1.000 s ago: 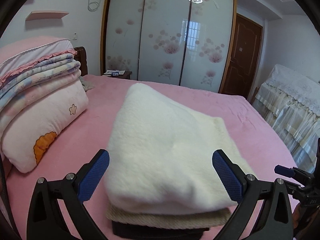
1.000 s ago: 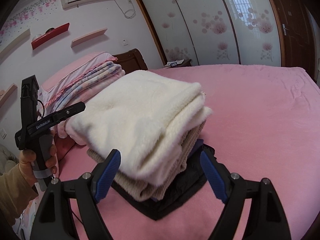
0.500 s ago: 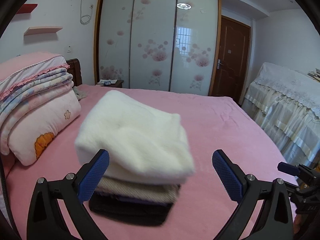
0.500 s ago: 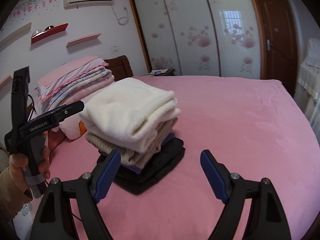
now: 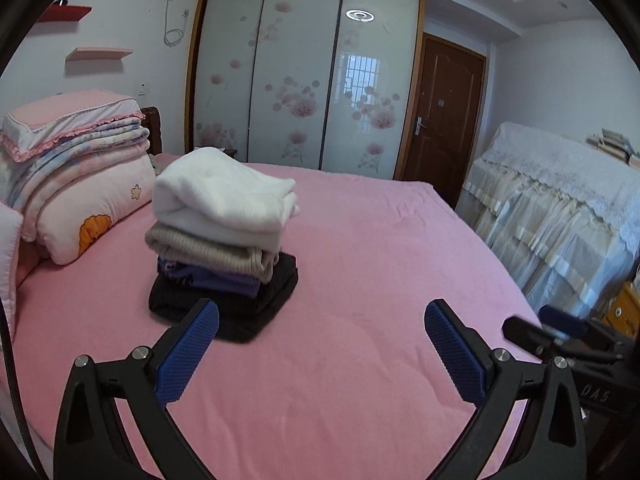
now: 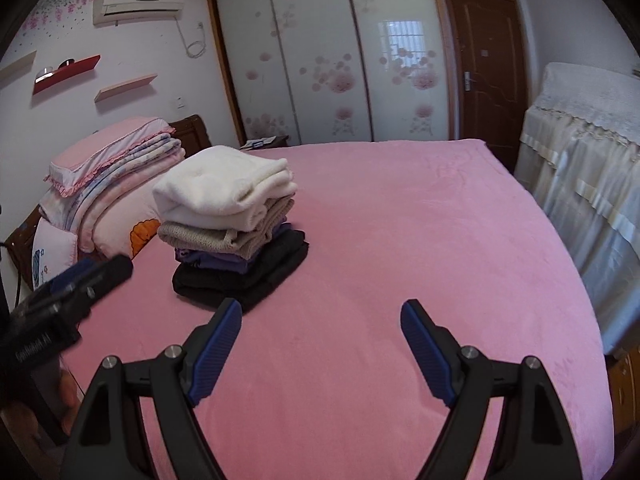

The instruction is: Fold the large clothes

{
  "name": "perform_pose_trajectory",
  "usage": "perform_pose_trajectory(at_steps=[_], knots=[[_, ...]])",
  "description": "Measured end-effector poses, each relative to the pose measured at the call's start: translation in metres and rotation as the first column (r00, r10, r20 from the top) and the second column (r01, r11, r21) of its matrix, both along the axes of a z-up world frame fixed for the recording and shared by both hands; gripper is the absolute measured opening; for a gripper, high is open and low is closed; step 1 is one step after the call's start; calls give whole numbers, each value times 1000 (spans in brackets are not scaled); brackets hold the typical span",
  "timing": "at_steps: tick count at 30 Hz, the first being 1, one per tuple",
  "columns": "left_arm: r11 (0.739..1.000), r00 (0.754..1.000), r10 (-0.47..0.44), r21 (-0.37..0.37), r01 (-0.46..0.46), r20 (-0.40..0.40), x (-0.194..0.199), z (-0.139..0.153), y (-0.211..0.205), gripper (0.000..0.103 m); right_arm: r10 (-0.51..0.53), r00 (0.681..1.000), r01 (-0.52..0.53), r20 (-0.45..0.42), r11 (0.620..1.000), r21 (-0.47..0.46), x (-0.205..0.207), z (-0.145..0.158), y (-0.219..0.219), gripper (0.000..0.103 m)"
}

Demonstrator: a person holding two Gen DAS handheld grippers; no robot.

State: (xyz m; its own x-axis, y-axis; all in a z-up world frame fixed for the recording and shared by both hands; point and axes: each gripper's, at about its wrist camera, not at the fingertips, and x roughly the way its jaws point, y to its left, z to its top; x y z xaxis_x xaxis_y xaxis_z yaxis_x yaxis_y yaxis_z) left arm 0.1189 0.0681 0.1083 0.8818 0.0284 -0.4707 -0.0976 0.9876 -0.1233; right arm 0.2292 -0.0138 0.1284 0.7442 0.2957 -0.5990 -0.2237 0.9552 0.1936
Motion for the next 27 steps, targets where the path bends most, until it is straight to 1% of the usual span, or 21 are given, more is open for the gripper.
perform_pose_trajectory(at_steps=[3, 5, 7, 9, 12, 15, 18, 20, 23, 25, 27], knots=[[1000, 1000, 21, 23, -20, -17, -23, 0, -16, 102, -68, 998, 68, 7, 998, 2, -33, 6, -13, 82], [998, 999, 31, 63, -29, -26, -36, 2, -31, 102, -121, 993, 121, -5, 993, -9, -50, 7, -20, 82], [993, 999, 37, 111, -33, -36, -44, 5, -42, 102, -151, 989, 150, -10, 988, -28, -63, 9, -24, 82], [992, 999, 33, 122, -28, -37, -51, 11, -49, 102, -175, 984, 175, -11, 984, -45, -74, 12, -27, 82], [995, 999, 24, 93, -21, -36, -63, 18, -53, 102, -188, 982, 188, 2, 980, -72, -86, 20, -27, 82], [996, 998, 21, 88, -17, -51, -62, 24, -50, 102, -199, 980, 200, 14, 976, -81, -97, 26, -27, 82], [998, 998, 0, 66, 5, -69, -59, 25, -47, 102, -196, 980, 198, 23, 977, -84, -104, 31, -25, 82], [998, 996, -20, 49, 25, -84, -57, 25, -46, 102, -200, 979, 202, 26, 974, -99, -107, 33, -23, 83], [998, 993, -41, 46, 46, -108, -54, 22, -48, 102, -198, 980, 200, 29, 974, -107, -111, 35, -19, 83], [998, 993, -31, 54, 37, -113, -51, 19, -49, 102, -200, 979, 203, 31, 973, -114, -113, 35, -17, 83], [998, 993, -36, 42, 41, -114, -52, 15, -49, 102, -204, 979, 206, 30, 970, -126, -114, 33, -16, 83]])
